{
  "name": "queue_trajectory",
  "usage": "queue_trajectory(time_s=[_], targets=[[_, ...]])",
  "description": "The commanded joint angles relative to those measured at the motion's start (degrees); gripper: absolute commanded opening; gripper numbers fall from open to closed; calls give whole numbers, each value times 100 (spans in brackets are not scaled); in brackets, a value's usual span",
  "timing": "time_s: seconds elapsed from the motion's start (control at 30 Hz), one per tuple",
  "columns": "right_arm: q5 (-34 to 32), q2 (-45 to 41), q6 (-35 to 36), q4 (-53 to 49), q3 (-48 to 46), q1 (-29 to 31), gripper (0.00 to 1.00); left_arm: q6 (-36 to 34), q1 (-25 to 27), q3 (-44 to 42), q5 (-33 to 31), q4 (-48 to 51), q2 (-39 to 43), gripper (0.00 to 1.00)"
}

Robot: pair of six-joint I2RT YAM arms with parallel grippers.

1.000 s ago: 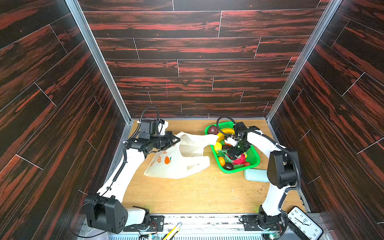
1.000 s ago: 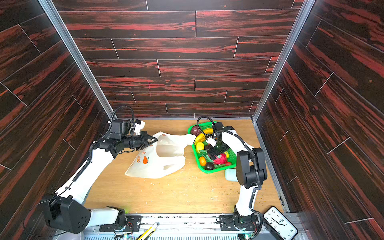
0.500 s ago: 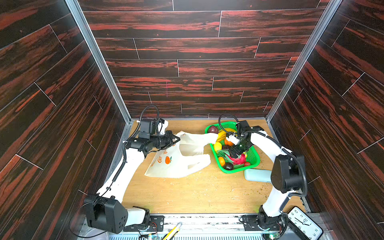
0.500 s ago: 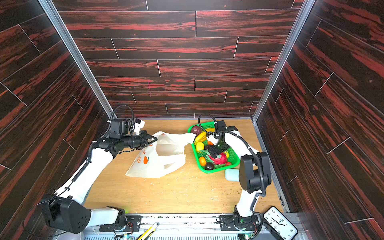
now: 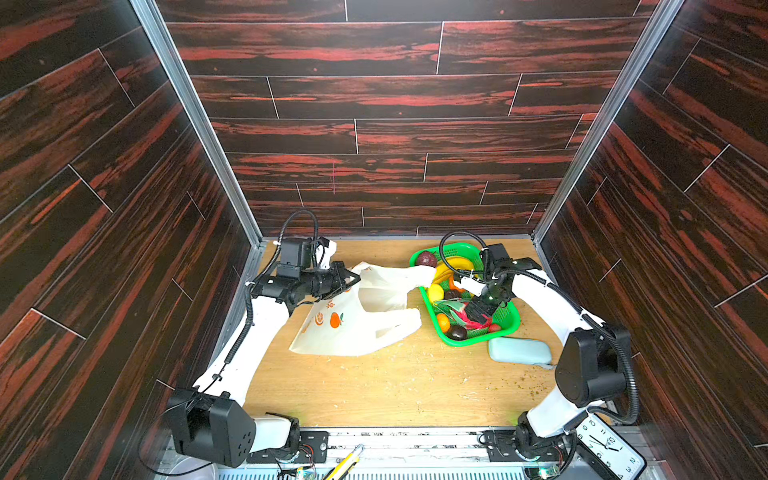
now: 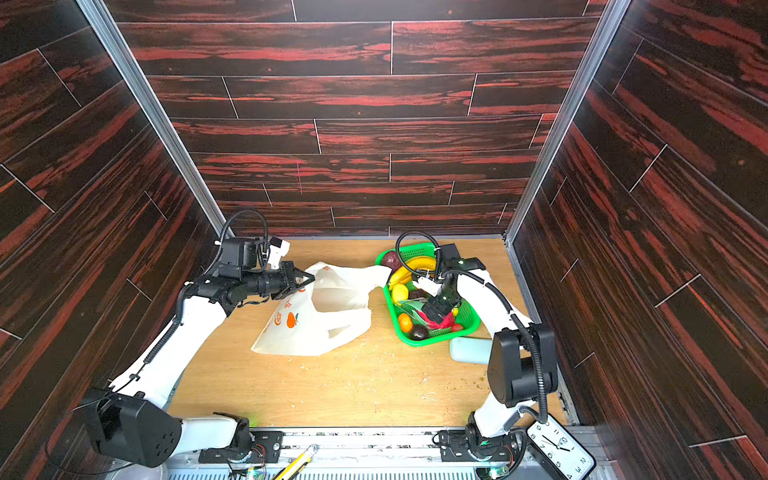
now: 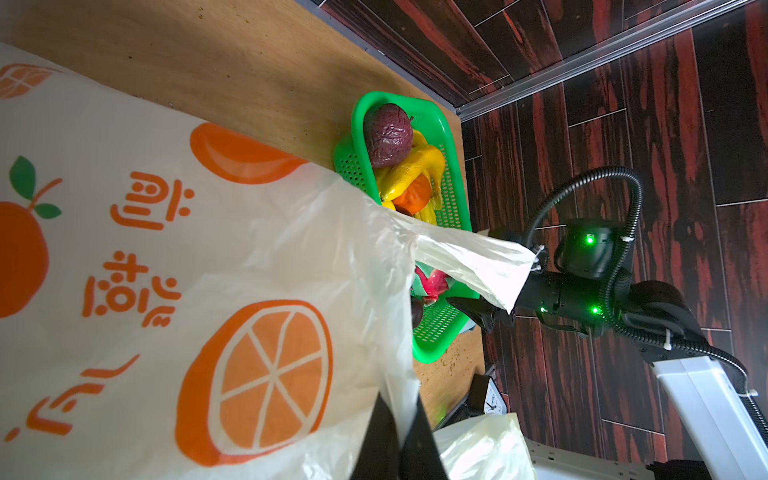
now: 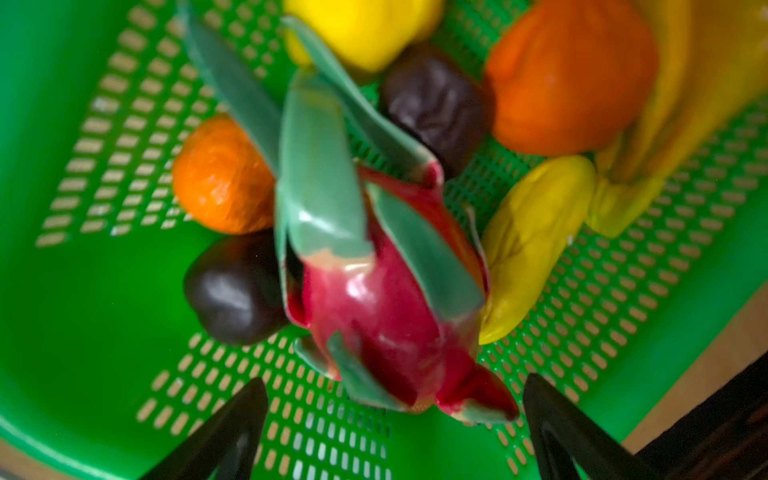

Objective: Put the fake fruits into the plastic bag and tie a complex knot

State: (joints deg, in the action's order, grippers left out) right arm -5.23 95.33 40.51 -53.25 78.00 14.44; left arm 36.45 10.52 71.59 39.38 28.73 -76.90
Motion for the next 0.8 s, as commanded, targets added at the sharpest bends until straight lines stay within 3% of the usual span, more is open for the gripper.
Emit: queue_trajectory(time_s=[0.0,0.53,0.77], targets=[[330,-1,631,-306,190,-14,97,-93,16,13,11,-8,139,0],[-440,306,1198,415,-512,-14,97,-173,12,-65,18,7,158,0],[-452,608,1300,710,-570,15,96,-165,12,-32,-17,28,142,0]])
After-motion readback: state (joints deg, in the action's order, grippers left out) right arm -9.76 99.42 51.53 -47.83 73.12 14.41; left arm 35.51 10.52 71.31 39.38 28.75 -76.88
